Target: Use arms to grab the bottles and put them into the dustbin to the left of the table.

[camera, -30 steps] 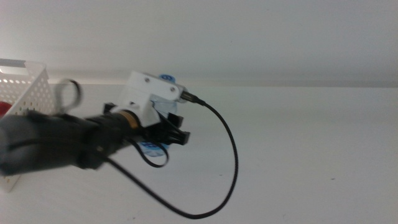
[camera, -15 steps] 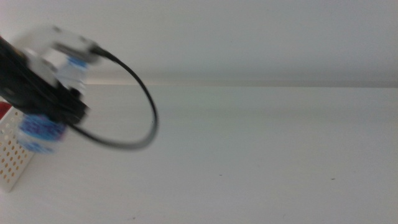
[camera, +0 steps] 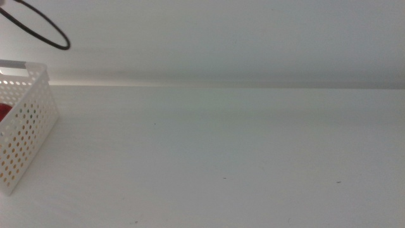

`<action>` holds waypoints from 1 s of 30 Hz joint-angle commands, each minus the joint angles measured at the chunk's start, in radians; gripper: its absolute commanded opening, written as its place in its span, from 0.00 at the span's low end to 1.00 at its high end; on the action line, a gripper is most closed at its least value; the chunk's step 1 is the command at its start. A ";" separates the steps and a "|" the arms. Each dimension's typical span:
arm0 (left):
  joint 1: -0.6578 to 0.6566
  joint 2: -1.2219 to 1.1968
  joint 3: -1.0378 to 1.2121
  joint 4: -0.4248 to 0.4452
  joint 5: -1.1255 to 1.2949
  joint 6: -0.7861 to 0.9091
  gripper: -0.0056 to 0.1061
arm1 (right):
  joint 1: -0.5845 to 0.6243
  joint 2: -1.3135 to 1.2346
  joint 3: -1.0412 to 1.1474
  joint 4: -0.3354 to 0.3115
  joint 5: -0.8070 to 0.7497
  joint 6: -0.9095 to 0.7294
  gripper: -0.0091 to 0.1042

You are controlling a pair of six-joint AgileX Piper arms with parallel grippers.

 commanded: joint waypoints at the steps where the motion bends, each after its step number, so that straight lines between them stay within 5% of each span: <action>1: 0.030 0.035 -0.055 0.024 0.096 0.008 0.03 | -0.002 -0.004 -0.004 -0.007 0.050 -0.010 0.83; 24: 0.097 0.205 -0.008 -0.031 0.076 0.055 0.05 | -0.002 -0.004 -0.004 -0.007 0.050 -0.010 0.83; 28: 0.091 0.205 -0.008 -0.031 0.080 0.059 0.22 | -0.002 -0.004 -0.004 -0.007 0.050 -0.010 0.83; 30: 0.091 0.205 -0.006 -0.033 0.094 0.059 0.44 | -0.002 -0.004 -0.004 -0.007 0.050 -0.010 0.83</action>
